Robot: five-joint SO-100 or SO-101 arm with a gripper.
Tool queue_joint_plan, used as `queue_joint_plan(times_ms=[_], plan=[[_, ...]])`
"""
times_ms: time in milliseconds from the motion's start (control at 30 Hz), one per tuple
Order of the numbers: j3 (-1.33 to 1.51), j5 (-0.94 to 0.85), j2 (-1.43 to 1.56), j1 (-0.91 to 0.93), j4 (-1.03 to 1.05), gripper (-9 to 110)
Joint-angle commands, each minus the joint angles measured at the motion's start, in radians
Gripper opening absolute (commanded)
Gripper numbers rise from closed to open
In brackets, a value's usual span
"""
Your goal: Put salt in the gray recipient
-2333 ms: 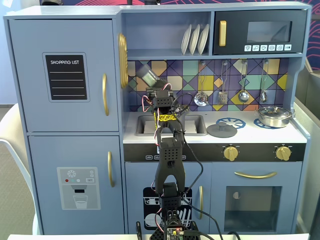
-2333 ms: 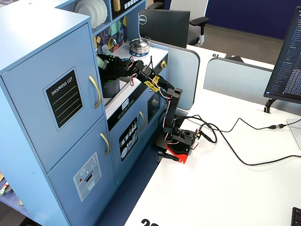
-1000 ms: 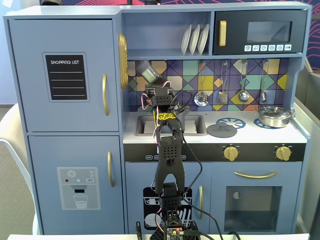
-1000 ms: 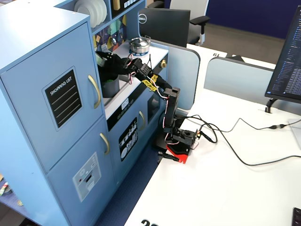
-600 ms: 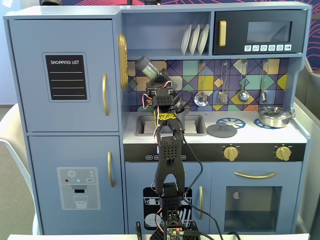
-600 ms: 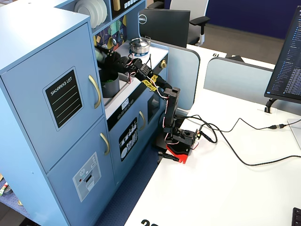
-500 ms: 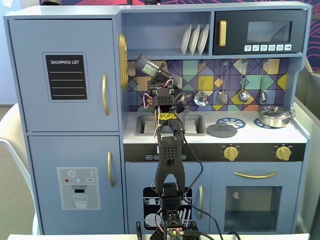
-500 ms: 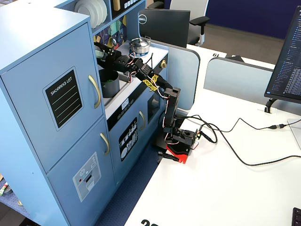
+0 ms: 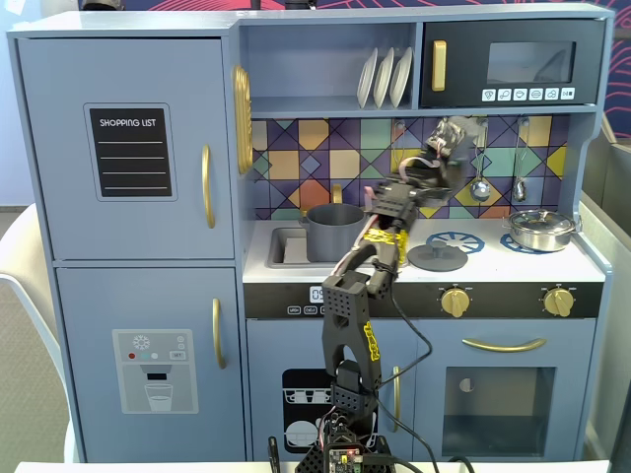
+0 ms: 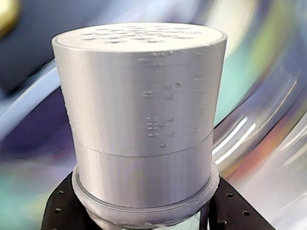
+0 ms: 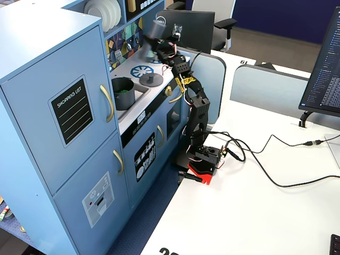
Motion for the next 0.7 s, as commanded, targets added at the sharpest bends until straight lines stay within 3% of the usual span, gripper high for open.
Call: queue_joint_plan(times_ms=[0, 267, 667], plan=[[-0.035, -0.295, -0.011, 0.120, -0.052, 0], [0.304, -0.387, -0.005, 0.172, -0.353, 0], [0.362, -0.345, -0.097, 0.187, -0.480, 0]])
